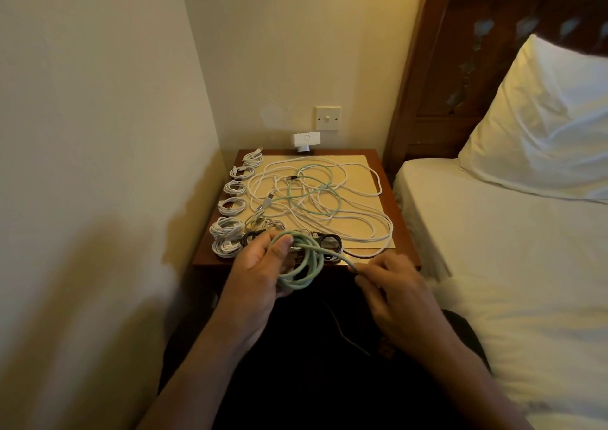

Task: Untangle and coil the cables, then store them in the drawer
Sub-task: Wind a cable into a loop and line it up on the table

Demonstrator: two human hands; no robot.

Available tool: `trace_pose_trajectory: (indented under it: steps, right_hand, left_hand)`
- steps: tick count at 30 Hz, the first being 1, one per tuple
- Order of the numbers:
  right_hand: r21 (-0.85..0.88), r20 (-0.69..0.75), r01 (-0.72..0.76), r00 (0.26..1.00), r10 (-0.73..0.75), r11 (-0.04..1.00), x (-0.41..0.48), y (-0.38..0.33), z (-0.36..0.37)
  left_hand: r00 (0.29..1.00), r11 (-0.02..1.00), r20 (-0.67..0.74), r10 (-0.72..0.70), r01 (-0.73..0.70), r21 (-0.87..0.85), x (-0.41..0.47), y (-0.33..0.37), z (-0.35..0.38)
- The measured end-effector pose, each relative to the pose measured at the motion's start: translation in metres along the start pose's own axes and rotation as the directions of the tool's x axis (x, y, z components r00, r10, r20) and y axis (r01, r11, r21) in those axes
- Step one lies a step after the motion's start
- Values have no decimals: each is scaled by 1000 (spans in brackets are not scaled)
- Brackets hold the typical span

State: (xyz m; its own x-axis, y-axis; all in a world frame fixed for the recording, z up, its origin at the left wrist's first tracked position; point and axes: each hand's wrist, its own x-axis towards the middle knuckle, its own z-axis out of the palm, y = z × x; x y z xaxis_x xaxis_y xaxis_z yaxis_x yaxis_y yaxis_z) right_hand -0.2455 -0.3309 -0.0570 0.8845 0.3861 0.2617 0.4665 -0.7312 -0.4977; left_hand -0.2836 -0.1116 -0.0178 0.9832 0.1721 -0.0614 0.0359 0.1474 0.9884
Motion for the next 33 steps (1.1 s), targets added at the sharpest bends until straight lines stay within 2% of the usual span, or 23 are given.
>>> trace_pose_trajectory:
  steps: [1,2,3,5,6,7,9,11,13,15,18,20,22,24,25,27,29,30,32,33]
  right_hand:
    - [147,18,-63,998,61,987,-2,-8,3]
    - [333,33,-153,988,151,931,-3,-16,5]
    - [535,60,-230,970,235,813,-3,-26,7]
    - [848,121,-276,932,341,453,-1,-44,14]
    - [923,157,-272,912,378,271,1,-52,18]
    - [954,199,-271,892,406,128,2,-58,21]
    - [954,287,-293,851,439,-56,3,-67,27]
    - [931,366,-312,819,443,-191,2,-70,31]
    - [904,419,-324,795,438,-278,1,-71,33]
    - [906,419,-337,801,428,-257,0,-72,33]
    - [915,395,-389,807,439,-108,0,-71,35]
    - [899,377,-437,814,441,39,-2,-68,36]
    - [849,329,-464,839,434,253,-3,-63,34]
    - [771,319,-472,867,383,428,-2,-55,26]
    - [740,334,-475,874,353,477,-1,-52,20]
    - [753,319,-455,884,341,476,2,-44,8]
    - [811,292,-431,884,365,396,3,-39,-4]
    - [823,272,-416,887,373,387,2,-39,-8]
    - [844,240,-392,887,395,367,2,-43,-8]
    - [870,238,-383,877,417,309,1,-46,-5]
  left_hand:
    - [1000,1000,6,21,-21,-9,-1,-3,7]
    - [999,999,5,47,-47,-5,-1,-5,13]
    - [997,997,-4,74,-74,18,-1,-9,18]
    - [990,983,-39,139,-133,125,2,-18,22]
    - [984,970,-57,169,-156,184,2,-23,24]
    - [978,959,-77,192,-170,228,2,-26,26]
    - [969,946,-116,219,-182,267,1,-31,29]
    - [970,954,-128,205,-169,246,-1,-31,33]
    - [979,980,-132,153,-134,144,-3,-31,36]
    - [987,995,-125,102,-101,19,-4,-30,38]
    - [997,996,-23,70,-72,-61,-6,-26,38]
    - [996,996,42,84,-85,8,-6,-23,35]
    - [994,992,77,83,-90,86,-5,-24,30]
    - [993,997,108,41,-48,61,-1,-23,22]
    - [991,1000,136,8,-11,18,1,-23,19]
    - [983,999,177,-38,44,-31,3,-23,13]
    - [981,998,185,-62,63,-1,4,-23,10]
    - [979,998,192,-68,70,-3,5,-24,9]
    - [977,995,202,-67,80,-59,7,-25,10]
    - [977,993,203,-60,79,-90,7,-25,12]
